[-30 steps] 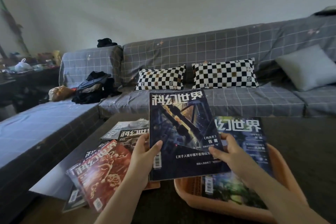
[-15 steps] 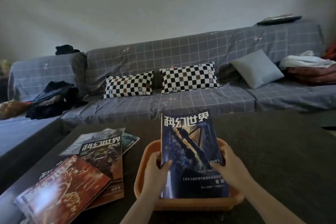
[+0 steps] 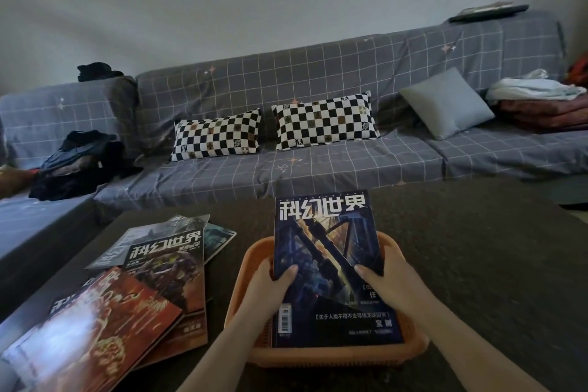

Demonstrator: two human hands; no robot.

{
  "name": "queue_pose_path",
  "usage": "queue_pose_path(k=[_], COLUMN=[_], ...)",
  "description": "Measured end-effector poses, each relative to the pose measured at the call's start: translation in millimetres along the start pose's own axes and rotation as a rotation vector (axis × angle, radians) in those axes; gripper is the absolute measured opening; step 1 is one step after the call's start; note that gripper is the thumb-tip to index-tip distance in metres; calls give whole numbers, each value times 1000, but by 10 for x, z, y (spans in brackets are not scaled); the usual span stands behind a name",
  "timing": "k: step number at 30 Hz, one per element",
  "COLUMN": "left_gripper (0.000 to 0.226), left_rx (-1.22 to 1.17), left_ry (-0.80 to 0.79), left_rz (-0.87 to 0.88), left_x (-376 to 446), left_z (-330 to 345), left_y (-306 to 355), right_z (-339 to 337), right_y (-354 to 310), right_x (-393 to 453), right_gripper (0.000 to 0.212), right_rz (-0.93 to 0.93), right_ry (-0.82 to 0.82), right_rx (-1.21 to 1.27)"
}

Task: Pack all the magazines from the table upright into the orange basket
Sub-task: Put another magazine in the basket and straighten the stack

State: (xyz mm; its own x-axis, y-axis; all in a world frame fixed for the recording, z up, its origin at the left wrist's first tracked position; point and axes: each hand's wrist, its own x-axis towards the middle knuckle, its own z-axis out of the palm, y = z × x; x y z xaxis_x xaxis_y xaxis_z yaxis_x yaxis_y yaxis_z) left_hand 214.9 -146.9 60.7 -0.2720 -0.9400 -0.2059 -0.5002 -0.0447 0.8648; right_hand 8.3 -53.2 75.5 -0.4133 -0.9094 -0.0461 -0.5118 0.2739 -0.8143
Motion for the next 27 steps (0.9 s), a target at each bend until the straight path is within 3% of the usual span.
queue_pose_path(k=[4,9,13,17,20,25,27], left_gripper=[65,64,68,84,81,86,99], left_rx=[-435,-591,-626,-620,-647,-701,-692], left_ry=[-212,-290,-211,-158,-140,-138,-147], left_rz=[-154,-138,-20,127,213,225,187], left_x=[212,321,292,282,351,571,610], left_z=[-15,-52,-68,-182,-252,-271,-229], left_y=[44,-63,-6,157,259,245,158], right_z=[20,58,20,-32,-77,-140,-126], right_y=[-1,63,45,-33,-127,-281,-231], right_x=[262,321,295,301,361,420,431], right_gripper=[36,6,7,30,33,39,41], right_rz=[153,97,8,-82,-162,-275,-275], right_ry=[-189,-107,-81,-29,34,98,93], right_rx=[293,530,562,567,536,403,368])
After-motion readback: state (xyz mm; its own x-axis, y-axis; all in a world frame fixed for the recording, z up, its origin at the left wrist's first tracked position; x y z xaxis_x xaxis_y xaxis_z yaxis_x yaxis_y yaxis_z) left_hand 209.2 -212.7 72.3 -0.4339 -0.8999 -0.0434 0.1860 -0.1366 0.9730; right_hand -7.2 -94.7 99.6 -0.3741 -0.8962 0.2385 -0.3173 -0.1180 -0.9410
